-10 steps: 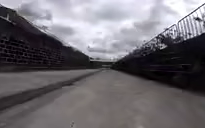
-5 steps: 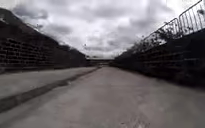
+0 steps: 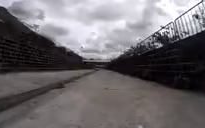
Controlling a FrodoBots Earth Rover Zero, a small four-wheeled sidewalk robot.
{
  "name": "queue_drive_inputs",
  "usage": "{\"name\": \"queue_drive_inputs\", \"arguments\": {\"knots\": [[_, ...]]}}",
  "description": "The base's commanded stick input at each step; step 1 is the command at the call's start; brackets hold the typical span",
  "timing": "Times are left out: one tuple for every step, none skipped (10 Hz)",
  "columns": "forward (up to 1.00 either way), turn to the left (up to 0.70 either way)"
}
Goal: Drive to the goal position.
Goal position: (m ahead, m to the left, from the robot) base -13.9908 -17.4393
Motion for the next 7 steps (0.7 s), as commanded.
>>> {"name": "queue_drive_inputs", "arguments": {"knots": [[0.00,-1.00],[0.00,-1.00],[0.00,-1.00],[0.00,-1.00],[0.00,-1.00],[0.00,-1.00],[0.00,-1.00]]}}
